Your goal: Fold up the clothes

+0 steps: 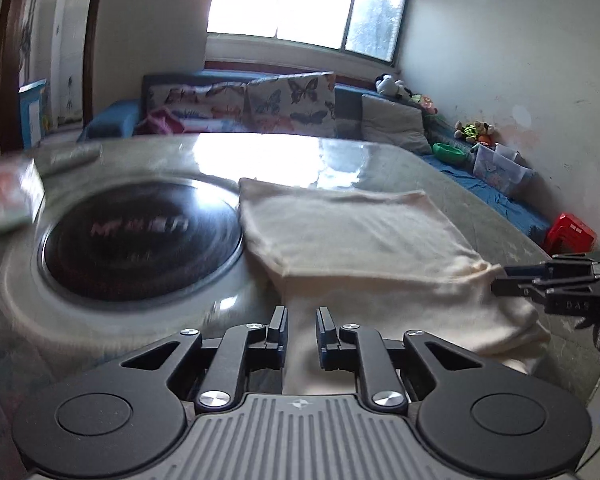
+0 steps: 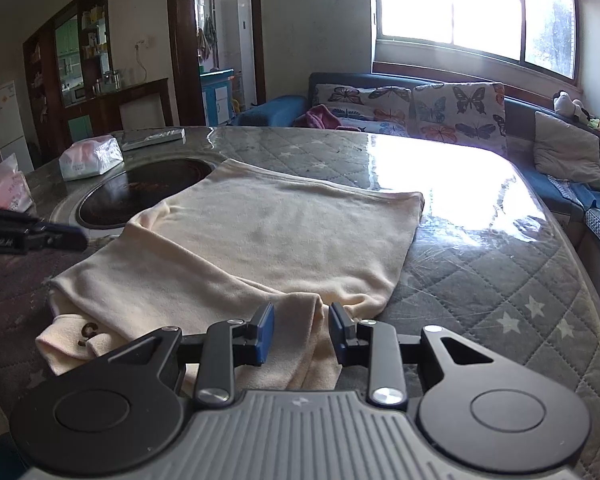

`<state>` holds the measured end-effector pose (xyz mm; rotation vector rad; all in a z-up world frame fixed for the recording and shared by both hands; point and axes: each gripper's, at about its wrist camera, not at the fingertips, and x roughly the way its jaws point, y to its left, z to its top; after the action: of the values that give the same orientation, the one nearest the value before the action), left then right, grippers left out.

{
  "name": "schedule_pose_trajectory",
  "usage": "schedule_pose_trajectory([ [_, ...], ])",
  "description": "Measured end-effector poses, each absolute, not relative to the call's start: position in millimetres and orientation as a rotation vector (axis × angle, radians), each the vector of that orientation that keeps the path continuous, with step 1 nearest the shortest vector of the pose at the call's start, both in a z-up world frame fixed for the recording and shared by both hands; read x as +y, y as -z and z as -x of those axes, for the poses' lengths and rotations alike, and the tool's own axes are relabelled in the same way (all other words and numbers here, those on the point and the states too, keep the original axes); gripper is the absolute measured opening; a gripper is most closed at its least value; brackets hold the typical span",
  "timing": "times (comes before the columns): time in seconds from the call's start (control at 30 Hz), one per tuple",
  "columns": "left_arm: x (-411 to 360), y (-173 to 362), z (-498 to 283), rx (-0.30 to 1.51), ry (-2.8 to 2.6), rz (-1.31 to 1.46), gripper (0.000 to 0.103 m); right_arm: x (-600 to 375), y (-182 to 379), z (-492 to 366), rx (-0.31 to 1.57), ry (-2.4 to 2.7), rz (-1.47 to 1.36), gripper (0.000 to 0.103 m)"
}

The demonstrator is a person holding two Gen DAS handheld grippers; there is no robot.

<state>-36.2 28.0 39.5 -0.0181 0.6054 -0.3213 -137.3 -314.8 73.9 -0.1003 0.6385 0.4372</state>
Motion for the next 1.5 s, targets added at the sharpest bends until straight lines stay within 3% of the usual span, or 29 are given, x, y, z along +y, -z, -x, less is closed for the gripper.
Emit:
schedule_pose_trajectory([
  [0.3, -6.2, -32.4, -3.0, 0.576, 0.499, -0.297, 0.021, -313.1, -78.6, 151.3, 0.642, -0.481, 0.112, 0.033],
  [0.47, -3.9, -30.1, -10.1, 0.567, 0.565, -0.399, 0.028, -318.2, -79.4, 165.4, 0.674, -0.5, 0.119, 0.035],
  [0.7, 6.5, -26.2, -27.5, 0.602, 0.69, -0.459, 0.028, -327.1, -73.2, 175.4, 0.737, -0.501, 0.117, 0.035],
  [0.8, 10.7, -26.6, -32.7, 0.607, 0.735, -0.476, 0.024, -326.9, -71.6, 174.4, 0.751, -0.506, 0.113, 0.035],
  [0.87, 11.0, -26.0, -35.5, 0.618, 0.763, -0.494, 0.012, -325.9, -70.7, 173.7, 0.756, -0.509, 0.125, 0.035],
  [0.97, 12.7, -24.0, -39.3, 0.638, 0.78, -0.496, 0.003, -324.3, -68.8, 172.3, 0.764, -0.511, 0.139, 0.035],
  [1.5, 37.0, -21.5, -41.4, 0.679, 0.723, -0.418, 0.001, -321.2, -67.0, 171.0, 0.766, -0.516, 0.17, 0.036],
])
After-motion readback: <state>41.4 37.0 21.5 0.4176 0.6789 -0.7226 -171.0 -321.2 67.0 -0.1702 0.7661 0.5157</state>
